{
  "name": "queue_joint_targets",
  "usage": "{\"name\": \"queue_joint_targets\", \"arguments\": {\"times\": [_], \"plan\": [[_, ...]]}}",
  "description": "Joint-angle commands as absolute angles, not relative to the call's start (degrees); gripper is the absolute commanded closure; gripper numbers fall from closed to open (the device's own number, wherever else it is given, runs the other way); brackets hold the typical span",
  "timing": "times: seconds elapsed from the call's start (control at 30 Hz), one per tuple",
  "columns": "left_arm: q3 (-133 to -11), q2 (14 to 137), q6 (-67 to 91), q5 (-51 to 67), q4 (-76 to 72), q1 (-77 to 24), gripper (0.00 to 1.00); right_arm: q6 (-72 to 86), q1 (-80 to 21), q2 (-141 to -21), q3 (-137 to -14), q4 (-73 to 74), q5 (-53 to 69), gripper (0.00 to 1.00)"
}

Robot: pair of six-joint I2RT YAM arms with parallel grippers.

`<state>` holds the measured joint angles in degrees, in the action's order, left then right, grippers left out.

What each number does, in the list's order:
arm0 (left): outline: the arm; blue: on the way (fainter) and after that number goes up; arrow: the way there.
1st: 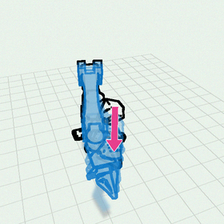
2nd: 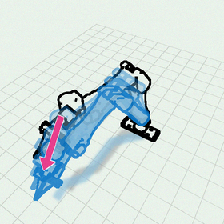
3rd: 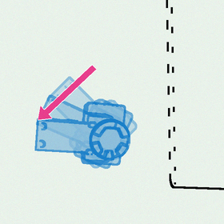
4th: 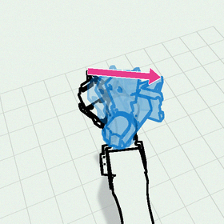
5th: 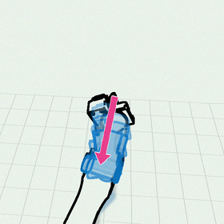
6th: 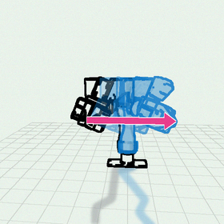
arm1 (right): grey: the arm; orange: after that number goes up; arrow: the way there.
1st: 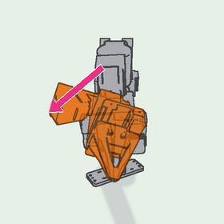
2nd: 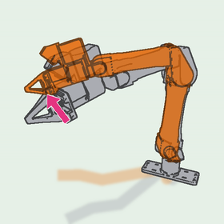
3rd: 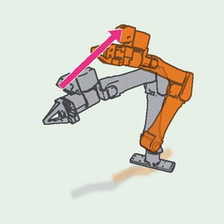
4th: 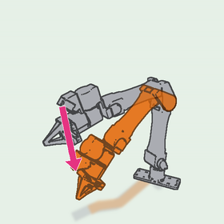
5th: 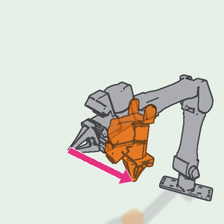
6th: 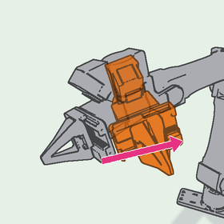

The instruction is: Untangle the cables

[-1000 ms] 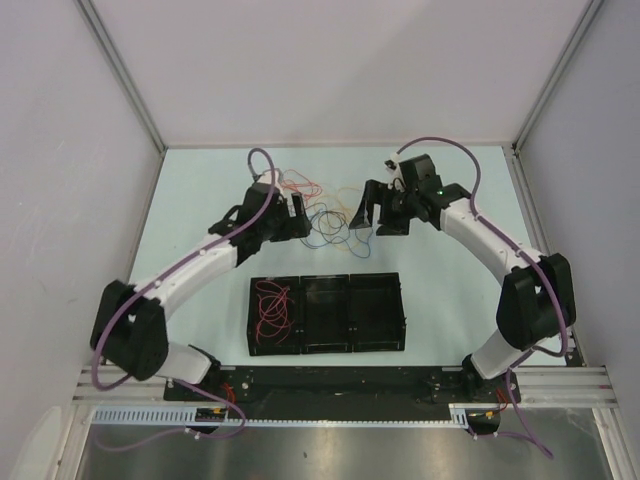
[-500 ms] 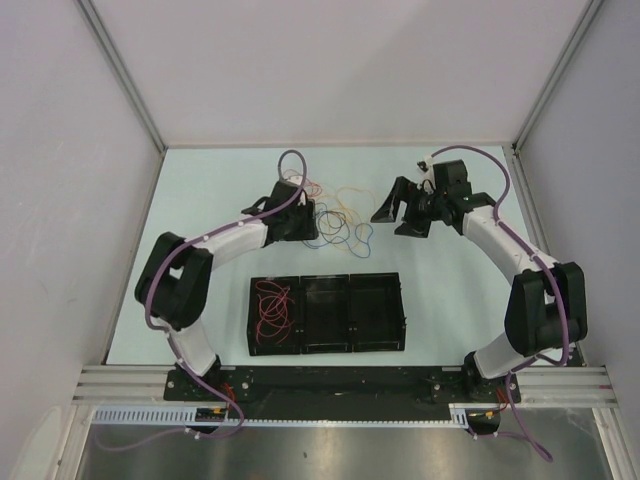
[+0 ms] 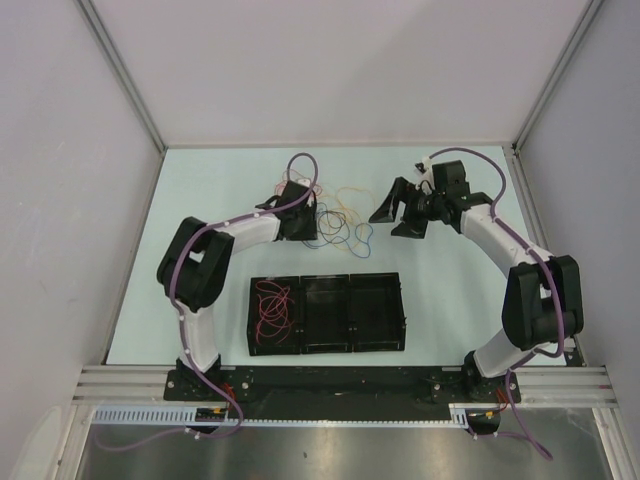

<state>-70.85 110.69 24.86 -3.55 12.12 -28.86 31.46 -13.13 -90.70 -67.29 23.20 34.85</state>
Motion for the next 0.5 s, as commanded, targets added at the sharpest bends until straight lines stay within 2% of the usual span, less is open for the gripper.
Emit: {"name": "queue_joint_targets", "arguments": {"times": [0.0,0.03,0.13,0.17,0.37,0.47], "plan": [[-73.47,111.80,23.82,-5.53,11.51,-29.00,0.58,32.17,-12.39,-90.97,-67.06,20.66,37.18,0.12],[-73.82,112.41,23.82,-5.80,11.77,-29.00,0.61,32.17,-12.39,-90.97,-66.97,20.57,37.44,0.12],[-74.79,113.37,23.47,-6.76,12.57,-29.00,0.80,32.43,-12.30,-91.32,-66.89,20.21,37.88,0.13],[-75.14,113.38,23.29,-6.85,13.18,-29.00,0.97,32.52,-12.30,-91.49,-66.80,20.13,37.97,0.13],[-81.81,105.41,20.13,-10.45,21.59,-31.55,1.00,32.61,-12.48,-91.58,-66.62,19.16,38.32,0.13],[-91.46,101.44,16.79,-13.79,28.28,-33.75,1.00,32.70,-13.01,-91.23,-66.27,17.85,38.67,0.13]]}}
